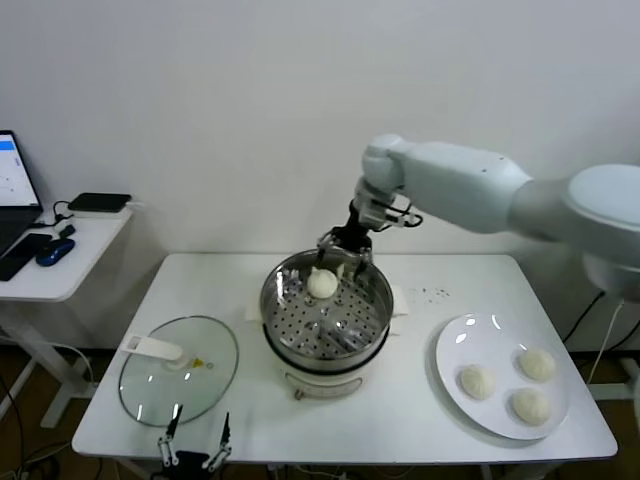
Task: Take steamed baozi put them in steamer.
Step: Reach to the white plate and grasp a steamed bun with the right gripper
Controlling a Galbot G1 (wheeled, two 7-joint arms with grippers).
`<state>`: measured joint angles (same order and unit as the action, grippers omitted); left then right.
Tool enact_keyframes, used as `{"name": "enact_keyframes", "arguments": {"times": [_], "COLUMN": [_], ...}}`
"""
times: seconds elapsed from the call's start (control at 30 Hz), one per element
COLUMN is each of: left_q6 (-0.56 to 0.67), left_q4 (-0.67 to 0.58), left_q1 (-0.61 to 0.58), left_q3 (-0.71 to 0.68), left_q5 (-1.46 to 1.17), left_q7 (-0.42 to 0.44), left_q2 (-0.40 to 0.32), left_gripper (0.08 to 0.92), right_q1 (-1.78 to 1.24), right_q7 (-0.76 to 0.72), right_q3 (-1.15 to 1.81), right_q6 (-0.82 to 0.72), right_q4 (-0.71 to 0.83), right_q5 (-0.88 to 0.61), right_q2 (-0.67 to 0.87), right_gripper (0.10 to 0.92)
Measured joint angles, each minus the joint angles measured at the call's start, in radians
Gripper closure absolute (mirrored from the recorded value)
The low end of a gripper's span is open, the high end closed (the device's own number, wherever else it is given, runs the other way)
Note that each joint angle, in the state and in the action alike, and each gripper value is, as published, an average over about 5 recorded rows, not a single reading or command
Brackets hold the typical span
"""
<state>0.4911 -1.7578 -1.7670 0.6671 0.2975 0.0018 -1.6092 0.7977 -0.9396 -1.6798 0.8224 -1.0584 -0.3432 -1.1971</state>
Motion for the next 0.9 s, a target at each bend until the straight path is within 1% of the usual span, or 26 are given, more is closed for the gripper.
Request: {"name": "enact_keyframes", "arguments": {"times": [0.13,0.23,0.33,0.47,0.63,0.77,0.9], "left_q6": [0.0,0.0,0.0,0.0,0.0,0.0,0.002], "left_q4": [-0.003,-0.004,-0.01,-0.014,-0.012,-0.008,-0.006], "left_q1": [-0.003,-0.005,-0.008,-0.01,-0.007,-0.008,-0.011], "left_q3": [-0.003,-0.004,-0.001,0.003,0.001,-0.002,0.001], "left_q5": [0.001,0.002,0.002,0.002,0.007,0.014,0.017], "left_q7": [0.0,0.0,0.0,0.001,0.001,0.001,0.001], "left_q2": [0.0,0.0,0.0,0.0,0.0,0.0,0.0], "left_gripper": [0.177,0.177,0.177,0.177,0.177,0.177,0.177], "right_q1": [0.101,0.17,0.226,0.273,0.286,0.253,0.191], "right_q7": [0.037,0.065,0.095,0.136,0.188,0.224,0.253], "right_q3": [-0.145,-0.246,-0.339,-0.437,-0.502,-0.511,-0.484], "right_q6": [-0.041,-0.127,-0.264,-0.489,-0.741,-0.903,-1.022], "right_q4": [-0.107,-0.188,-0.269,-0.372,-0.476,-0.523,-0.547], "right_q5": [-0.09,-0.146,-0.187,-0.219,-0.243,-0.25,-0.252], "right_q2": [0.081,0.14,0.197,0.275,0.367,0.431,0.483], "right_gripper": [0.203,0.203,0.203,0.203,0.203,0.203,0.203]}}
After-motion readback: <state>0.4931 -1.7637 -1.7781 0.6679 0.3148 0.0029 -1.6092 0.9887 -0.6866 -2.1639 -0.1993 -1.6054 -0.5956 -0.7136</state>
